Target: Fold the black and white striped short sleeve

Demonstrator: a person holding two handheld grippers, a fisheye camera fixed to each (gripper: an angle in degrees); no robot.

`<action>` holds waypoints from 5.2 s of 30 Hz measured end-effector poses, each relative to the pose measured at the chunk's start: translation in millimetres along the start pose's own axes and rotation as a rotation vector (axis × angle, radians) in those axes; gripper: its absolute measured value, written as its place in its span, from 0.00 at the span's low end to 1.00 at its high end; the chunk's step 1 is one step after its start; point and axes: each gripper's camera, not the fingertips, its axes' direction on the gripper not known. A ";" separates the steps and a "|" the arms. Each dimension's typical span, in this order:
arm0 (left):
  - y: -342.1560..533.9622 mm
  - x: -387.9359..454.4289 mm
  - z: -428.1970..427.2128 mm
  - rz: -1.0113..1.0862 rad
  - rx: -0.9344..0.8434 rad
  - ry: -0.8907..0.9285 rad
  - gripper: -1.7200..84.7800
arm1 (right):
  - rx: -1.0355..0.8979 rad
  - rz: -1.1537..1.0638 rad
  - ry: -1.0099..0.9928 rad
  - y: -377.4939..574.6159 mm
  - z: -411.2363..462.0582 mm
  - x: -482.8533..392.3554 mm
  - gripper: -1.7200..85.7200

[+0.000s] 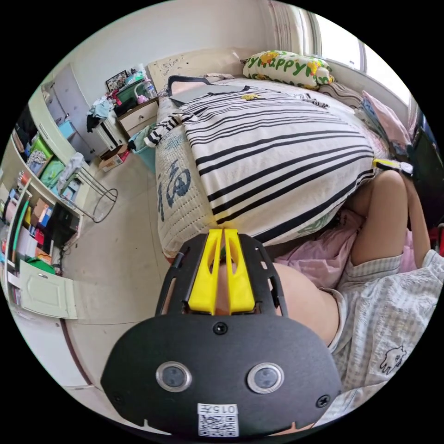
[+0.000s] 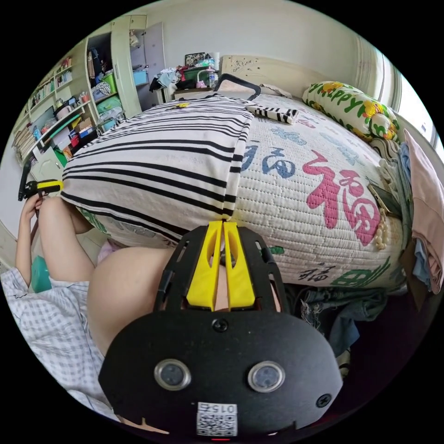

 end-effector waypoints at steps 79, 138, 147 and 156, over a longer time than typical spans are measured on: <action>-521.6 130.3 278.9 0.052 0.447 0.467 0.02 | 0.337 -0.062 -0.121 -344.3 77.8 177.5 0.01; -437.1 -152.1 289.0 -0.089 0.186 0.596 0.14 | 0.039 -0.249 -0.533 -538.0 170.9 194.0 0.11; -510.5 -67.0 345.5 -0.098 0.027 0.509 0.14 | -0.016 -0.244 -0.563 -546.4 183.3 201.6 0.07; -531.0 -2.7 358.8 0.003 -0.028 0.318 0.08 | -0.082 -0.298 -0.563 -547.4 189.4 198.3 0.06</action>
